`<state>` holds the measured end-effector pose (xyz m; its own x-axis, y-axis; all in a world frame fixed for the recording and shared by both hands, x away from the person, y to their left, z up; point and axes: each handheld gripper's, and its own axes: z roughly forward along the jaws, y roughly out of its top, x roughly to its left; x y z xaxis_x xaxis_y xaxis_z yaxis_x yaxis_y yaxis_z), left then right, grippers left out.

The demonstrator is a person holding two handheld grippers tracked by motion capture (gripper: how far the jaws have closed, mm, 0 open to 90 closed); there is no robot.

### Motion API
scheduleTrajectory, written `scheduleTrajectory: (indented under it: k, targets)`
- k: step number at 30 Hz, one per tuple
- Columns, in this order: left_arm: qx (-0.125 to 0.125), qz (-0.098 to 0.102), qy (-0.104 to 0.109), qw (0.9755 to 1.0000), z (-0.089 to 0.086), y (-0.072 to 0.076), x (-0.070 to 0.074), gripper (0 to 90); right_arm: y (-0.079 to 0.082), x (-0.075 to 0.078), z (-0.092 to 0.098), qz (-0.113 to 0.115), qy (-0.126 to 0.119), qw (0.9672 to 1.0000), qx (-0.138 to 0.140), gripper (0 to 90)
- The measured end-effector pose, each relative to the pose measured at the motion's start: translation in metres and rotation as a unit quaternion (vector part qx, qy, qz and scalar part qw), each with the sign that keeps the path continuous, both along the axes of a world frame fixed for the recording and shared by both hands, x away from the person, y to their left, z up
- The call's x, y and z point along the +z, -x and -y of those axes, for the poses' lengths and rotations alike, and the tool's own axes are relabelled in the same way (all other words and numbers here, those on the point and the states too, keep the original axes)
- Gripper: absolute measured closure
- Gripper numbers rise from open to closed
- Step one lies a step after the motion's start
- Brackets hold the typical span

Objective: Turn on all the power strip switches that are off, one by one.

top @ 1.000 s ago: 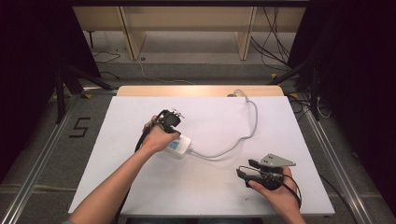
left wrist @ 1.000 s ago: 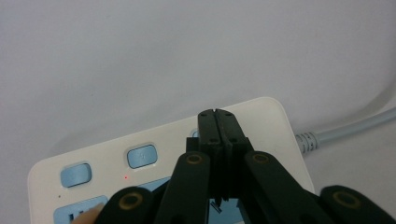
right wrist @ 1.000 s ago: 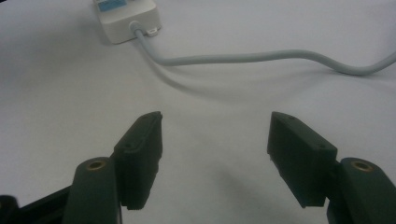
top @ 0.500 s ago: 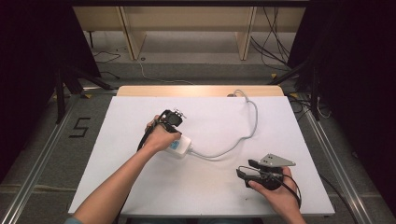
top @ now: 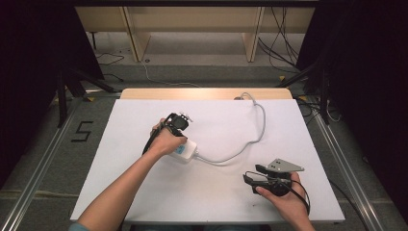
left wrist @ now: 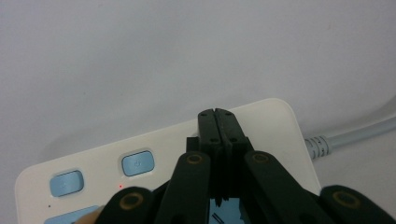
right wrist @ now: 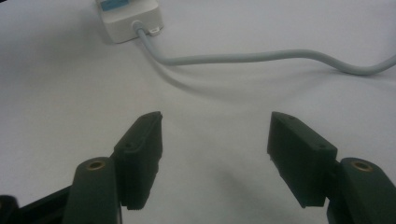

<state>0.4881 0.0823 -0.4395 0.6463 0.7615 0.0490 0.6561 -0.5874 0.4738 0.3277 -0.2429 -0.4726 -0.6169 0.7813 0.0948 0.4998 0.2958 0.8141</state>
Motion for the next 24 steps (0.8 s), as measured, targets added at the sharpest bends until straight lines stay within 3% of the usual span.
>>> scheduleTrajectory:
  k: [8, 14, 24]
  targets:
    - [-0.001, -0.006, -0.009, 0.9999, 0.002, -0.001, -0.001, 90.0, 0.0, 0.0, 0.0, -0.001, 0.0, 1.0, 0.0, 36.5]
    - [0.002, -0.017, 0.011, 0.9998, -0.004, -0.004, -0.001, 90.0, 0.001, 0.0, -0.001, 0.0, 0.0, 1.0, 0.002, 36.5]
    - [0.006, 0.002, 0.021, 0.9998, -0.011, -0.004, 0.006, 89.8, 0.0, 0.0, 0.0, 0.0, -0.001, 1.0, 0.001, 36.5]
